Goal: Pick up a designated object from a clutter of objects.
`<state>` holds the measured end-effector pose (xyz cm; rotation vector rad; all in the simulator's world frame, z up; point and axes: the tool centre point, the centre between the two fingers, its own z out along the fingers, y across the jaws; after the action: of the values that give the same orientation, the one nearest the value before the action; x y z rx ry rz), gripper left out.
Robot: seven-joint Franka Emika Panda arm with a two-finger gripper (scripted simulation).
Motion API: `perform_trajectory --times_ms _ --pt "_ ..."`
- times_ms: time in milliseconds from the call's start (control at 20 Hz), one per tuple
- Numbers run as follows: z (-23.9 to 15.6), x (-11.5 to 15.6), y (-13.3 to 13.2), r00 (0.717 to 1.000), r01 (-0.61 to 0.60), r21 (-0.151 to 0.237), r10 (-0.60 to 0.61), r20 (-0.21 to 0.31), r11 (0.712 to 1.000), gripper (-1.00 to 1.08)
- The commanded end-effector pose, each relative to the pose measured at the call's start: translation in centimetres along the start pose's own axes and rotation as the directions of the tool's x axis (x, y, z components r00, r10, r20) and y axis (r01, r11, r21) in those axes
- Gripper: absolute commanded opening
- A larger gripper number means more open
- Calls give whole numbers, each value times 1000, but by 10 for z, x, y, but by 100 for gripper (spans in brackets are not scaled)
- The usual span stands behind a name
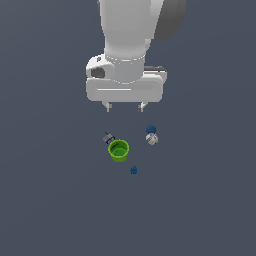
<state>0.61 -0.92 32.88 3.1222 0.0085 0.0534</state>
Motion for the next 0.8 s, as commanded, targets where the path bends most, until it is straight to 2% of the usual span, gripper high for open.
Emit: perform_trajectory --times_ms 0,450,750 --pt "0 0 0 1000 0 0 0 0 1000 100" --pt "8 -7 32 997 -76 8 75 33 997 100" --pt "10 -7 32 997 -67 8 67 32 998 100"
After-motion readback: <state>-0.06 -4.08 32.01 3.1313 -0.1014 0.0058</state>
